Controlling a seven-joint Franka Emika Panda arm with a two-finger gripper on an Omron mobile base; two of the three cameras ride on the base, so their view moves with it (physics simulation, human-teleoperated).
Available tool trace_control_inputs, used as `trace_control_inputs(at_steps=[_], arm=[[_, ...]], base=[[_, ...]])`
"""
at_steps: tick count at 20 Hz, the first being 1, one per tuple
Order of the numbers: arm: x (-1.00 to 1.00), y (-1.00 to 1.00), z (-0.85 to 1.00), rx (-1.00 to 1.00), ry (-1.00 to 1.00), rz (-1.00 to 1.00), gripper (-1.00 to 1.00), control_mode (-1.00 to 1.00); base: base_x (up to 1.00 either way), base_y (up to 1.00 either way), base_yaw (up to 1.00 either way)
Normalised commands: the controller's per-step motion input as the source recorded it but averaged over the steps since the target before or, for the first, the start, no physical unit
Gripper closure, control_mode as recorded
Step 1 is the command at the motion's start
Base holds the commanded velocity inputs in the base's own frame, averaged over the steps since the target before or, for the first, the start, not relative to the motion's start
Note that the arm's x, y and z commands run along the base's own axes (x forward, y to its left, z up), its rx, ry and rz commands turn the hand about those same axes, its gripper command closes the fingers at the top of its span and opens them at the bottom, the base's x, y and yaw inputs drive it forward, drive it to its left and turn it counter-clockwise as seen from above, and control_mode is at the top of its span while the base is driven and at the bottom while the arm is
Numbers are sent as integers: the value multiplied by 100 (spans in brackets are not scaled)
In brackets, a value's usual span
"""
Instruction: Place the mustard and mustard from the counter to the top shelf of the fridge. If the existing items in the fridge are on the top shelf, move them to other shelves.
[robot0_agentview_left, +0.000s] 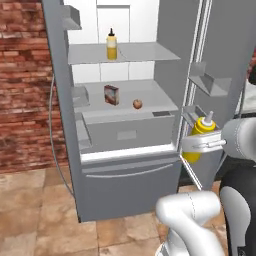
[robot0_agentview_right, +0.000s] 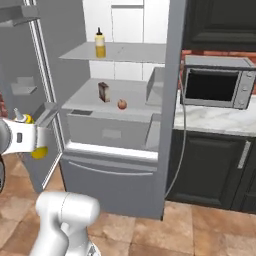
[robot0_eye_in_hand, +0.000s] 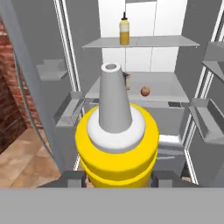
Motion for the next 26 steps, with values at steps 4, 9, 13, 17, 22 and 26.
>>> trace_control_inputs(at_steps=[4, 9, 13, 17, 22, 26], arm=[[0, 0, 0, 0, 0, 0, 100, 100], [0, 0, 0, 0, 0, 0, 100, 100], [0, 0, 0, 0, 0, 0, 100, 100], [0, 0, 0, 0, 0, 0, 100, 100], [0, 0, 0, 0, 0, 0, 100, 100], [0, 0, 0, 0, 0, 0, 100, 100]], base=[[60, 13, -46], [57, 13, -25], [47, 18, -10], [44, 17, -5], [56, 36, -1], [59, 44, 0]])
